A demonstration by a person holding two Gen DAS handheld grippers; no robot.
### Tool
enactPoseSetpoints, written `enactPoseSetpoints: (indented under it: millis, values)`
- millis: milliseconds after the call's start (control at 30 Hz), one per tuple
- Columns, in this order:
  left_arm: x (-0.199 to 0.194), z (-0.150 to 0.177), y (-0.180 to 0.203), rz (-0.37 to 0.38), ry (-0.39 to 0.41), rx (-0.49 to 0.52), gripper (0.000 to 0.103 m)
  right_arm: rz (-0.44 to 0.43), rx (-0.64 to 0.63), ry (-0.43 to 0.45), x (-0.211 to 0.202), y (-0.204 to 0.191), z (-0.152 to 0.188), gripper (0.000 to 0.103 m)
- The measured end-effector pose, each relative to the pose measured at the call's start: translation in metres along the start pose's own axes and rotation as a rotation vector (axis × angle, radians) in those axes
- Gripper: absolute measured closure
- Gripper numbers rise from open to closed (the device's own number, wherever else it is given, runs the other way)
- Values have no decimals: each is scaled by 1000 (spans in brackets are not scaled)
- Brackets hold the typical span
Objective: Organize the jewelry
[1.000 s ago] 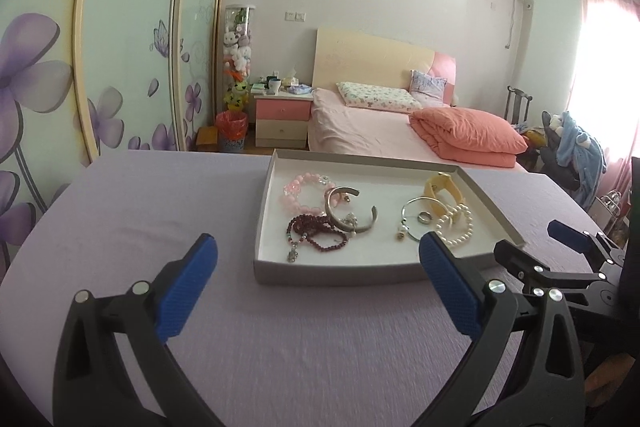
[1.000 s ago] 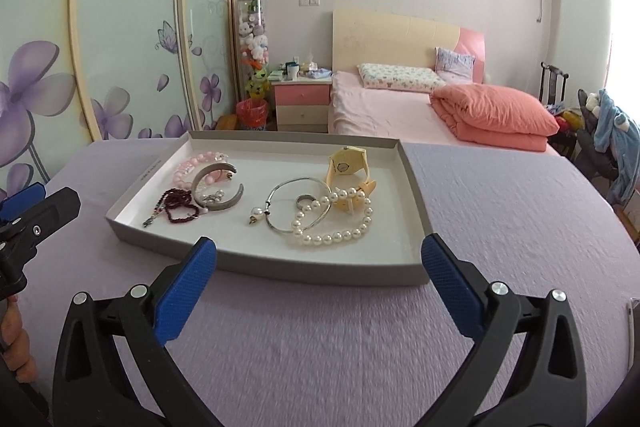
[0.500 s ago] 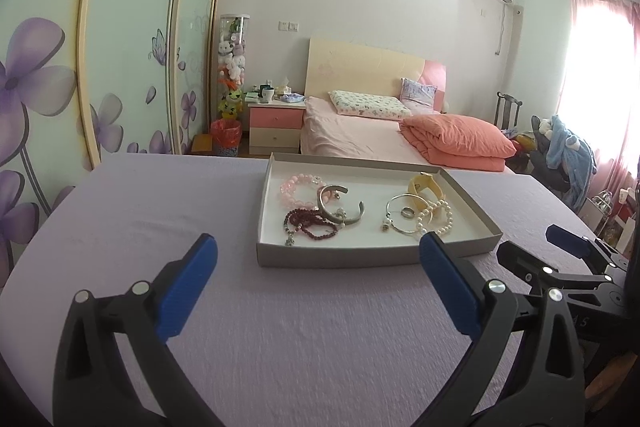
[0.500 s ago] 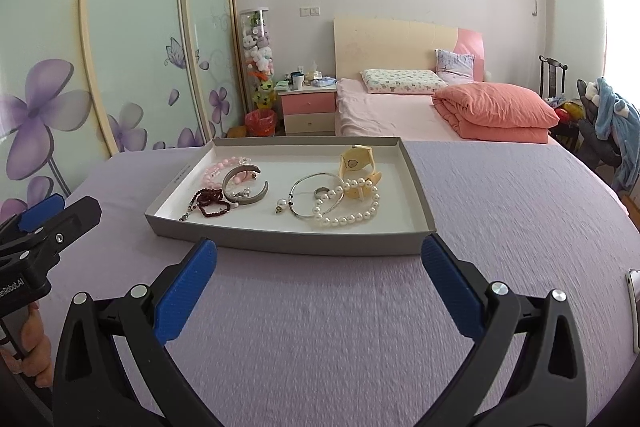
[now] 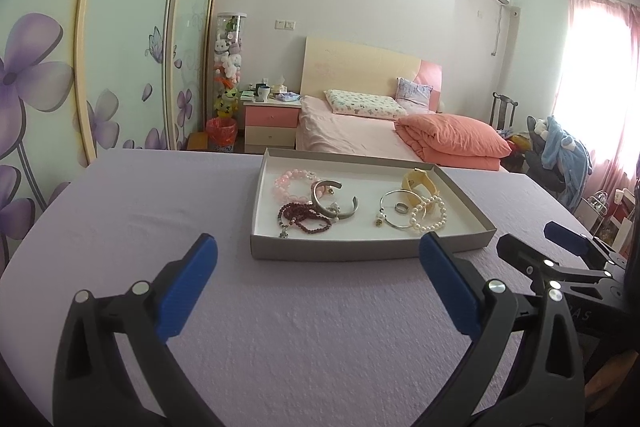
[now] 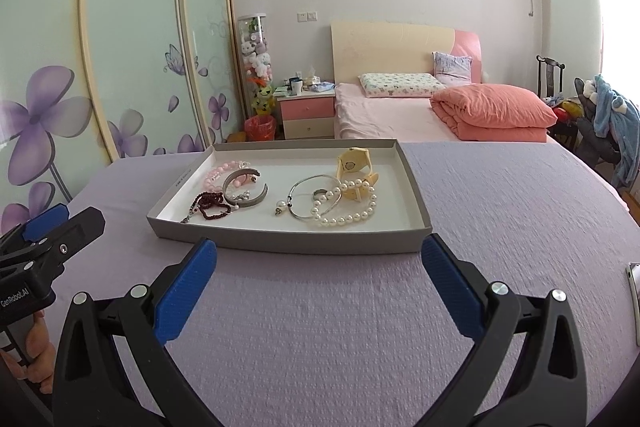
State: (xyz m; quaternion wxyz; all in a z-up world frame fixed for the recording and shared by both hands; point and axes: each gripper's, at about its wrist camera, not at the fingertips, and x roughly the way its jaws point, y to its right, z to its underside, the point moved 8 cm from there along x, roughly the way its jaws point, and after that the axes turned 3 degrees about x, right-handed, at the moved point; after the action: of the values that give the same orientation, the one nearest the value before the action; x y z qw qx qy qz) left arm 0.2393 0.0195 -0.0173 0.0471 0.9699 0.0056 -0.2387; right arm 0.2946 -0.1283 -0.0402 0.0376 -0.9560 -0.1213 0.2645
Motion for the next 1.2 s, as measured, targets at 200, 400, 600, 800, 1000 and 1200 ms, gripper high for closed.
enactPoseSetpoints:
  millis: [200, 400, 600, 800, 1000, 1200]
  values:
    - [0, 0, 1, 1, 0, 2, 2, -5, -3, -2, 0, -1, 0, 1]
    - [0, -3, 4, 7, 0, 7, 2, -7, -2, -2, 0, -1, 0, 1]
    - [-1, -3, 6, 8, 0, 8, 2, -8, 0, -2, 0, -2, 0, 1]
    - [0, -3, 8, 12, -5, 11, 2, -8, 0, -3, 0, -2, 0, 1]
    - [0, -2, 9, 14, -8, 14, 2, -11, 3, -7, 0, -1, -1, 1]
    - [2, 0, 10, 16, -15, 15, 2, -9, 2, -7, 0, 0, -1, 1]
